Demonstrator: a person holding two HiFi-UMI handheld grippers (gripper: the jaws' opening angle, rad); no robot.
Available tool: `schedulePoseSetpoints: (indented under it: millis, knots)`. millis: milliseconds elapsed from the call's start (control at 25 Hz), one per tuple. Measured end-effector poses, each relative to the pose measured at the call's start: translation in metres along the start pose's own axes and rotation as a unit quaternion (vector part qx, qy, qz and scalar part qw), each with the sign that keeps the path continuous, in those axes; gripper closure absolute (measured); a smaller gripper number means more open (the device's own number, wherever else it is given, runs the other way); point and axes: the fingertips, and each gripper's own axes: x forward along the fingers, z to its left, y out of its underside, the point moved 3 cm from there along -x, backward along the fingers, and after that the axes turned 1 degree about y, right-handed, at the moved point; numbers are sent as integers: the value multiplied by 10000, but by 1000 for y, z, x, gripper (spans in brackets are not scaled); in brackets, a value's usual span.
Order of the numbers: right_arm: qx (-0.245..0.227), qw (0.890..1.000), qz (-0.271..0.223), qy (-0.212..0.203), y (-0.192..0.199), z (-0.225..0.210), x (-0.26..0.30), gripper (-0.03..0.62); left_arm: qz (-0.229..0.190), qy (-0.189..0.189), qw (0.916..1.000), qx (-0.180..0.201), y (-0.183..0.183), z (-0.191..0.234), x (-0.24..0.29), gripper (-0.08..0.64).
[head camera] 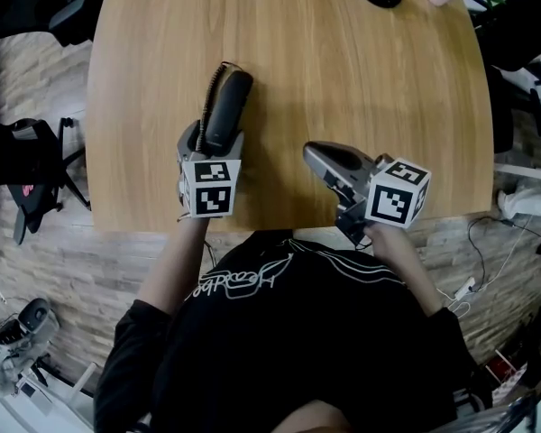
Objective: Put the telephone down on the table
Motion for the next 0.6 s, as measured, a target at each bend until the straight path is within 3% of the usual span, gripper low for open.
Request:
schedulePoseSetpoints:
  millis: [200, 360, 400, 480, 600]
  knots:
    - [-252, 9996, 38, -93, 13, 19, -21, 552, -310, 104, 9971, -680, 8, 2, -49, 225]
    - [-477, 9985, 53, -280, 25, 46, -32, 552, -751, 269, 9882, -1306, 13, -6, -105, 229]
    - [-539, 9980, 50, -340, 28, 55, -36, 552, -876, 422, 9847, -1448, 12, -12, -120, 235]
    - [-640, 9967, 4, -492, 33, 74, -44, 552, -1189, 835, 9741, -1734, 7, -28, -151, 314]
    - [-666, 9945, -130, -796, 40, 104, -62, 552, -1691, 1516, 9504, -2123, -3, -58, -196, 389]
